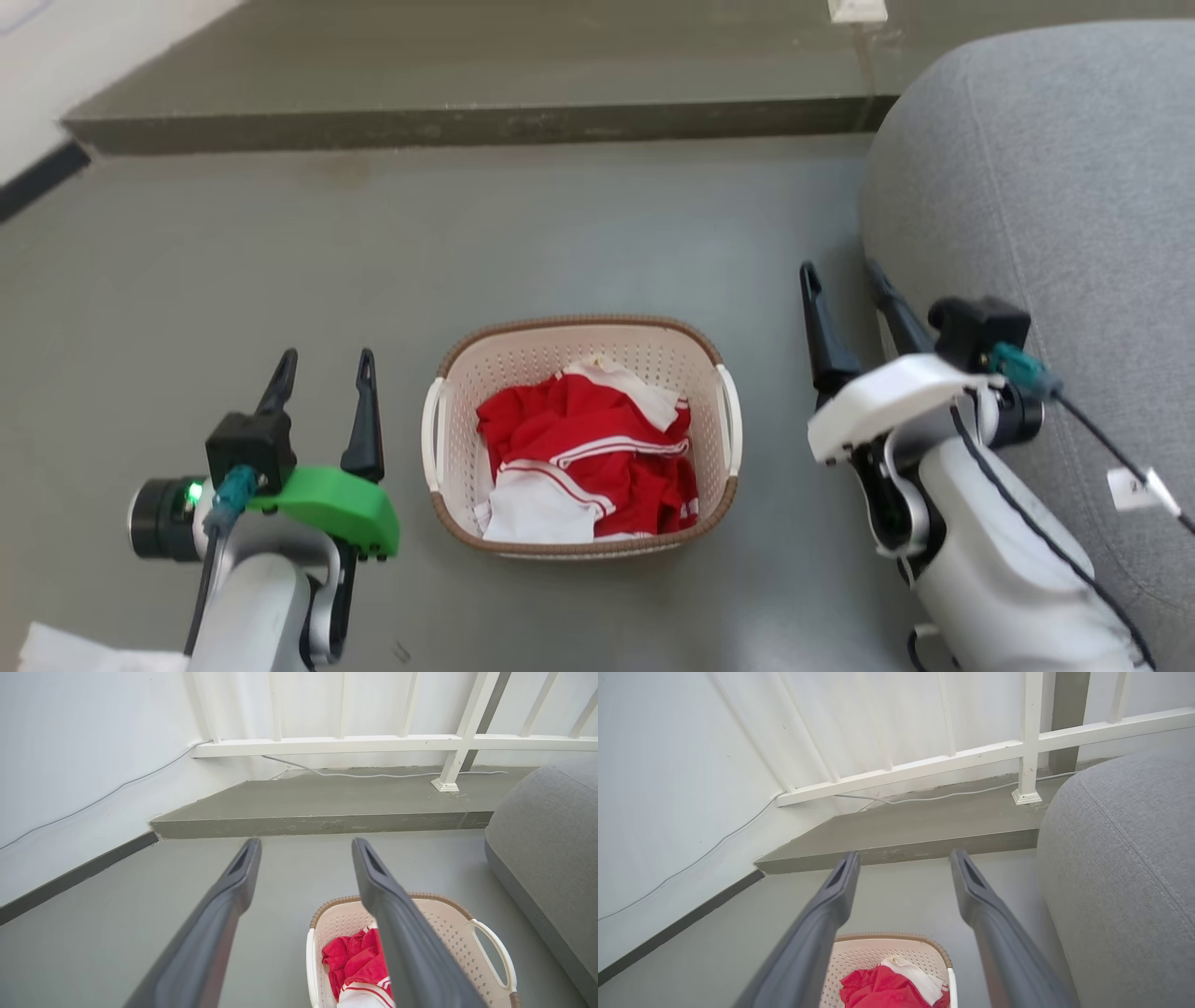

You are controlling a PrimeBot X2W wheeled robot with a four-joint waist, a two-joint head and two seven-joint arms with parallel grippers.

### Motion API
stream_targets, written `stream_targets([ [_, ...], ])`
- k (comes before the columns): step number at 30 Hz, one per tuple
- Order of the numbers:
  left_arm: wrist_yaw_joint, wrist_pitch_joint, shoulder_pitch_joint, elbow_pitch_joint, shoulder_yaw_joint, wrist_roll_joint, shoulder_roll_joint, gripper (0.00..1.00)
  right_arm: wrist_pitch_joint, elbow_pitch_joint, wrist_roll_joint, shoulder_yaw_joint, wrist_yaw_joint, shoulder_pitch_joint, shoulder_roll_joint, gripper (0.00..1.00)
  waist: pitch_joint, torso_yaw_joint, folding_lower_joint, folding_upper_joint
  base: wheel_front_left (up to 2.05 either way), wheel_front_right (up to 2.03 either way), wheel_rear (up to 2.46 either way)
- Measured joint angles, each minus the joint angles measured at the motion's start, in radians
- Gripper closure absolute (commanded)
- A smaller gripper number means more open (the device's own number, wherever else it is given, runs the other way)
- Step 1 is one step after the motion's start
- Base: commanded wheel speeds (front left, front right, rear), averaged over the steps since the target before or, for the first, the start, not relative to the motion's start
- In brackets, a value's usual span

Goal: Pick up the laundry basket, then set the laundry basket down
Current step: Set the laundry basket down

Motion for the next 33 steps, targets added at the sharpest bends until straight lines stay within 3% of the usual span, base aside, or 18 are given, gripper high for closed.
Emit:
stream_targets([
  [14,0.001,0.0,0.201,-0.118,0.061,0.049,-0.015,0.0,0.0,-0.108,-0.065,-0.058,0.0,0.221,0.014,0.0,-0.127,-0.002,0.0,0.0,0.0,0.0,0.0],
  [33,0.008,0.0,0.32,-0.212,0.108,0.082,-0.026,0.0,0.0,-0.198,-0.115,-0.104,-0.001,0.354,0.038,0.0,-0.175,0.004,0.0,0.0,0.0,0.0,0.0],
])
